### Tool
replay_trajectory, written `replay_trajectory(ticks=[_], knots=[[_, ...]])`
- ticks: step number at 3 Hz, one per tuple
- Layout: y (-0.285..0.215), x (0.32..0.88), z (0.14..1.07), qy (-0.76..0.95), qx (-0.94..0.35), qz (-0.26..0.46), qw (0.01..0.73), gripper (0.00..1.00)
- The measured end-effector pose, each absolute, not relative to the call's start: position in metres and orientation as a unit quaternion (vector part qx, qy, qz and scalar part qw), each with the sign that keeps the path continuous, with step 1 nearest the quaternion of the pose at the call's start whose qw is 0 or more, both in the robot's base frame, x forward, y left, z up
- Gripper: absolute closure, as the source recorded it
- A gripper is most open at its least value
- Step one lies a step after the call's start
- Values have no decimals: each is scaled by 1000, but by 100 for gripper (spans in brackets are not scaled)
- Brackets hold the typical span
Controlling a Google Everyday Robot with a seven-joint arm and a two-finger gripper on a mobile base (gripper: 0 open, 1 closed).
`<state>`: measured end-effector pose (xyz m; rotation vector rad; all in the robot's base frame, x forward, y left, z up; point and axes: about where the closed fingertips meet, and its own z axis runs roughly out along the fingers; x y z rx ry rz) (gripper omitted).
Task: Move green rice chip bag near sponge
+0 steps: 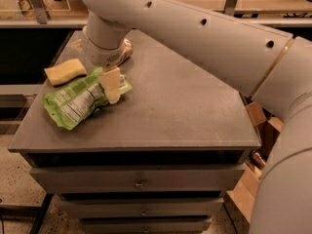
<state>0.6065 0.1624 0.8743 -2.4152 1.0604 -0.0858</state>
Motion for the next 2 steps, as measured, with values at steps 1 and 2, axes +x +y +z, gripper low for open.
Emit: replay_trajectory(ticks=[1, 2], knots=[[141, 615, 871, 395, -885, -25, 245, 0], [125, 618, 877, 388, -885, -12, 258, 0]])
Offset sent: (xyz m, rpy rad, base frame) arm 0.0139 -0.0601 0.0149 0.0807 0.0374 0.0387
